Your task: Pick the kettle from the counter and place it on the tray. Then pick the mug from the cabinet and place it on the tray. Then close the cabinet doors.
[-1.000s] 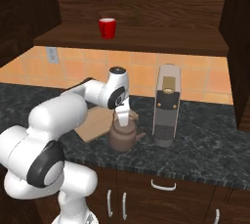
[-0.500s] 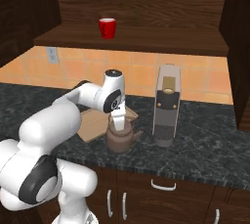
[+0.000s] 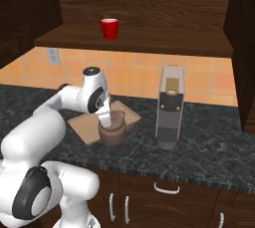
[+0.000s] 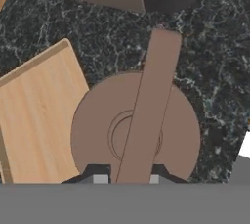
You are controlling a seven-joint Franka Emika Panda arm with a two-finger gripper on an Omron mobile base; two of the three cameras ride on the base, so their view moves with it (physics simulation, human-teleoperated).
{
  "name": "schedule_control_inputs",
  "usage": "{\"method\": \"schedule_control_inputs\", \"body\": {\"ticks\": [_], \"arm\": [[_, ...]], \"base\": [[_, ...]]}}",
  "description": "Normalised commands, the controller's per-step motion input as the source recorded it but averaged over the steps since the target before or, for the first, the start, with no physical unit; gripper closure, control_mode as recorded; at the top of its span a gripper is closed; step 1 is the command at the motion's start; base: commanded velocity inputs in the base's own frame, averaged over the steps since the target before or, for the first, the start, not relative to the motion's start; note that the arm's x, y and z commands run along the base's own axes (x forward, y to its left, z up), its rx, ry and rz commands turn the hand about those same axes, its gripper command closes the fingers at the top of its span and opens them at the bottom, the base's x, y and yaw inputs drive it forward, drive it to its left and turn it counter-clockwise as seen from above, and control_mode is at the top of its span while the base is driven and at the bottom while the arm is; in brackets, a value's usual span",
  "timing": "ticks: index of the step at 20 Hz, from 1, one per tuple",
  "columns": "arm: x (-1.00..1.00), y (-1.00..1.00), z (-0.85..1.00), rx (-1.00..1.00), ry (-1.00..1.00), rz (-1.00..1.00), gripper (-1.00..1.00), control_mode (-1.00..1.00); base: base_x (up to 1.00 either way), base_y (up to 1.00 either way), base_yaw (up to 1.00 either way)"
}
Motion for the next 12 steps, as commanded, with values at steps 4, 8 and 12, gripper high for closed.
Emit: {"method": "schedule_control_inputs", "body": {"ticks": [4, 8, 12], "arm": [[0.47, 0.31, 0.00, -0.08, -0.14, -0.02, 1.00, -1.00], [0.60, 0.19, 0.00, -0.08, -0.08, 0.00, 1.00, -1.00], [0.65, 0.09, 0.00, -0.07, -0.01, 0.00, 1.00, -1.00]], "base": [[0.00, 0.00, 0.00], [0.00, 0.00, 0.00], [0.00, 0.00, 0.00]]}}
